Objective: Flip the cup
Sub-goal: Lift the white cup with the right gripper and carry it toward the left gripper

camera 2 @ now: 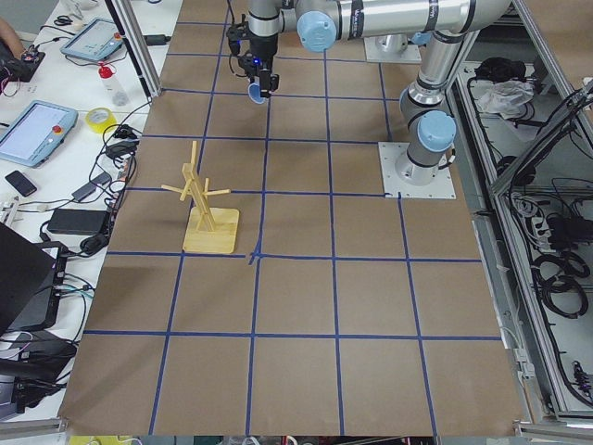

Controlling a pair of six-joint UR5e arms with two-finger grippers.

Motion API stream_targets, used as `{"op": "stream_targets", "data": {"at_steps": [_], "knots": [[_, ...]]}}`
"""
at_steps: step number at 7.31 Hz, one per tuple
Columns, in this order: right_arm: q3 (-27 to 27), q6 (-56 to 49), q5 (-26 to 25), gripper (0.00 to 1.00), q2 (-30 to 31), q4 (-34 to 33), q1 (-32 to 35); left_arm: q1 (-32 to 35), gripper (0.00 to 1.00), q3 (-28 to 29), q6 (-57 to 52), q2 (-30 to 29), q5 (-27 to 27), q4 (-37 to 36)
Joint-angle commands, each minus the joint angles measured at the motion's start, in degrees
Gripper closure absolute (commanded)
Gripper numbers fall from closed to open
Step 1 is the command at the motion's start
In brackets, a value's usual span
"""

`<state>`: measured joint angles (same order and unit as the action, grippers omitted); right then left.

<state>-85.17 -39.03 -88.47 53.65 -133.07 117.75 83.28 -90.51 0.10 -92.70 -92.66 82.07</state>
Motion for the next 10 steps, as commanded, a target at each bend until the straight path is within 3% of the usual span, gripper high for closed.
{"op": "stream_targets", "data": {"at_steps": [1, 2, 3, 5, 6, 10], "knots": [[-0.26, -7.01, 0.05, 0.96, -1.53, -3.51, 0.29, -0.13, 0.0, 0.07, -0.01, -0.03, 0.02, -0.07], [-0.44, -7.63, -0.03, 0.91, -1.35, -3.51, 0.2, -0.13, 0.0, -0.02, -0.01, -0.03, 0.02, -0.07], [-1.05, -7.64, -0.29, 0.61, -1.61, -3.51, 0.29, -0.05, 0.0, -0.02, -0.01, -0.03, 0.37, -0.07], [-1.67, -7.64, -0.21, 0.17, -1.18, -3.6, -0.41, 0.13, 0.0, -0.55, 0.25, 0.41, 0.64, 0.02], [-1.67, -7.64, 0.05, 0.03, -0.92, -3.6, -0.5, 0.22, 0.0, -0.9, 0.25, 0.5, 0.12, 0.02], [-1.58, -8.43, -0.03, 0.0, 1.98, -2.9, -2.69, 0.04, 0.0, -1.16, 0.34, 0.41, 0.38, 0.1]]}}
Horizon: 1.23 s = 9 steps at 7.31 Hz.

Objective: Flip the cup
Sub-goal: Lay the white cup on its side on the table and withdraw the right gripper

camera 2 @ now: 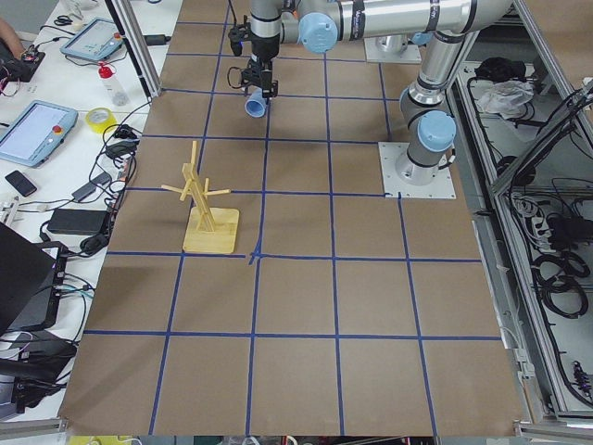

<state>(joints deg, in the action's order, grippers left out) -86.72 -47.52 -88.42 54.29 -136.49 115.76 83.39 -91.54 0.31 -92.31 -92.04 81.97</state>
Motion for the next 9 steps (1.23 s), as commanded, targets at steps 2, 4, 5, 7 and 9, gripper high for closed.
{"op": "stream_targets", "data": {"at_steps": [2, 4, 5, 7, 9], "knots": [[-0.03, 0.41, -0.18, 0.0, 7.29, 6.88, -4.98, -0.07, 0.0, -0.22, -0.22, -1.28, 0.1, 0.12], [0.06, 0.06, -0.09, 0.0, 15.02, 19.01, -14.11, -0.07, 0.0, -2.14, 0.82, -4.36, 9.86, -3.37], [0.06, 1.19, 0.0, 0.0, 18.97, 24.99, -17.11, 0.01, 0.0, -3.98, 2.57, -6.02, 17.34, -5.84], [0.06, 7.93, -0.88, 0.0, 23.92, 32.67, -20.29, 0.89, 0.0, -7.59, 6.26, -11.11, 22.82, -17.57], [0.06, 22.3, -1.14, 0.0, 27.08, 37.42, -20.66, 3.08, 0.0, -8.31, 8.21, -16.73, 28.75, -23.58]]}}
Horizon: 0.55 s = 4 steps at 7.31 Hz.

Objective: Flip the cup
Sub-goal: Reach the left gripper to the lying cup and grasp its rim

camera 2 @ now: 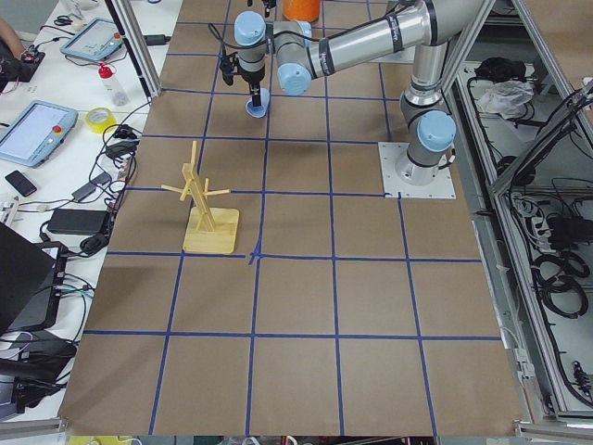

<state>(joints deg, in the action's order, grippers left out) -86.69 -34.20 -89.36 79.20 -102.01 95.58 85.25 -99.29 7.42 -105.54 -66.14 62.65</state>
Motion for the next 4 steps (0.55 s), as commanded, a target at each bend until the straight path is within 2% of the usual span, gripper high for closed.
{"op": "stream_targets", "data": {"at_steps": [1, 2, 4], "knots": [[0.12, 15.59, -0.37, 0.0, 2.36, 2.87, -0.65, 2.97, 0.0, -0.55, 1.36, -5.88, 2.86, -5.51], [1.16, 21.48, -0.29, 0.0, 2.79, 2.96, -0.57, 5.16, 0.0, -0.55, 1.54, -8.26, 2.78, -8.57], [1.87, 26.27, -0.11, 0.0, 3.06, 3.48, -3.01, 6.5, 0.0, -0.55, 3.04, -11.87, 2.95, -12.27]]}}
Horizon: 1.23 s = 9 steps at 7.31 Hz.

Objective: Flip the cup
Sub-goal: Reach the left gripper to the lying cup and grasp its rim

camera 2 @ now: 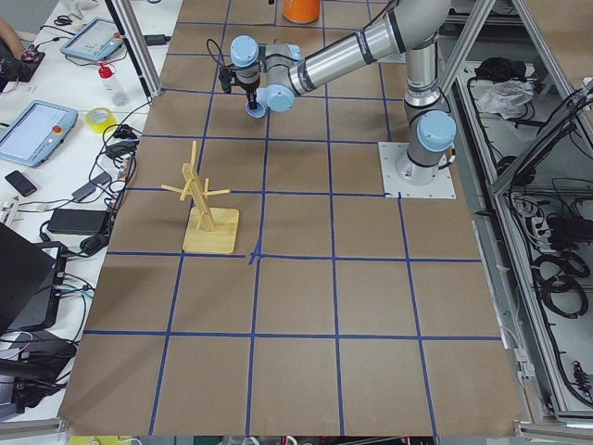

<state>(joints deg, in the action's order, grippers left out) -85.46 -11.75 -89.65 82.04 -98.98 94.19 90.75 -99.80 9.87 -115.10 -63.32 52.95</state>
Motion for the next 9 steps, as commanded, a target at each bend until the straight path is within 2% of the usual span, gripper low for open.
{"op": "stream_targets", "data": {"at_steps": [1, 2, 3, 4, 5, 8, 9], "knots": [[0.99, 4.62, -0.08, 0.0, 1.35, 1.24, -3.46, 1.53, 0.0, -0.05, 0.58, -3.8, 0.03, -3.19], [0.99, 4.72, -1.13, 0.0, 1.89, 3.68, -3.92, 2.14, 0.0, -0.05, 0.85, -4.77, 0.12, -3.98], [0.91, 4.72, -1.4, 0.0, 1.81, 4.49, -3.92, 2.5, 0.22, 0.04, 0.94, -5.13, 0.38, -4.17], [0.73, 4.72, -1.58, 0.0, 1.72, 4.5, -4.01, 2.5, 0.76, 0.13, 2.68, -5.13, 1.78, -4.17], [0.73, 4.72, -1.49, 0.0, 1.63, 4.5, -4.01, 2.5, 1.0, 0.48, 5.74, -5.05, 3.62, -3.99], [0.91, 3.84, -1.58, 0.0, 1.72, 4.41, -3.92, 2.5, 1.0, 2.67, 13.22, -3.21, 2.94, -3.03], [0.73, 3.84, -1.58, 0.0, 1.72, 4.41, -3.92, 2.5, 1.0, 3.81, 13.68, -3.11, -0.81, -2.94]]}}
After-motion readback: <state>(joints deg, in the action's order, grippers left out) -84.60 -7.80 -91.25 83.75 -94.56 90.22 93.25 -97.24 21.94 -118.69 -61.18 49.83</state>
